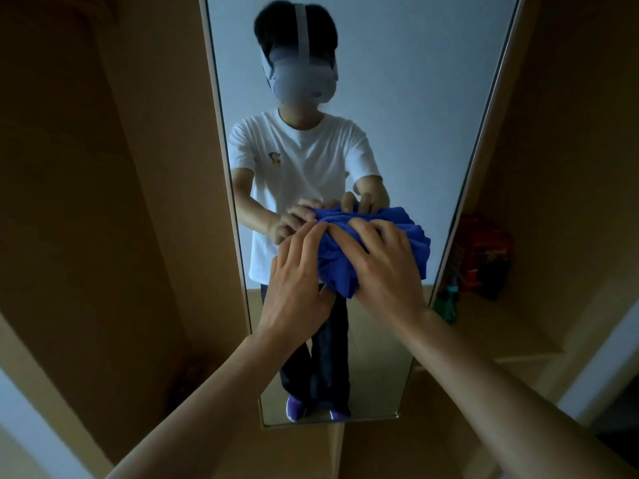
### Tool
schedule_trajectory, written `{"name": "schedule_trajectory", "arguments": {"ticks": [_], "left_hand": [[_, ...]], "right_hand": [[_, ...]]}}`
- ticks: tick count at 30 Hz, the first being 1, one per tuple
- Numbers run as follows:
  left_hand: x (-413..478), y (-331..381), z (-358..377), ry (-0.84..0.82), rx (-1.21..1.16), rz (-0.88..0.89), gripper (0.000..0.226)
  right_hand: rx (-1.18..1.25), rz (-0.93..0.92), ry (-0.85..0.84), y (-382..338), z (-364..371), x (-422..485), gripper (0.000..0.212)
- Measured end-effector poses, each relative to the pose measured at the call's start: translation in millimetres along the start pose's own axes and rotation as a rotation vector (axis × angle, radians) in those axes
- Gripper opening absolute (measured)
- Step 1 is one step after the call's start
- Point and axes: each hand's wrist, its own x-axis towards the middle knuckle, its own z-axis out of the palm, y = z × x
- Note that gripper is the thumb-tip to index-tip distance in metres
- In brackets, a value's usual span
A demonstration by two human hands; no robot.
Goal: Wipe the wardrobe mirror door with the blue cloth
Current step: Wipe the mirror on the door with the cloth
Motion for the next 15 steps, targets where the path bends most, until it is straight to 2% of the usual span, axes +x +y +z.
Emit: {"name": "schedule_trajectory", "arguments": {"ticks": [12,15], "left_hand": [[-73.8,-36.8,54.8,-0.111,0.118,-0.041,0.072],[-91.2,-48.0,66.7,-0.144,0.121,-0.047,0.067]], "right_hand": [[0.039,0.005,-0.149,-20.8,46.2,-90.0,0.05],[0.063,0.0,-0.199,-25.6,57.5,-113.1,0.057]]}}
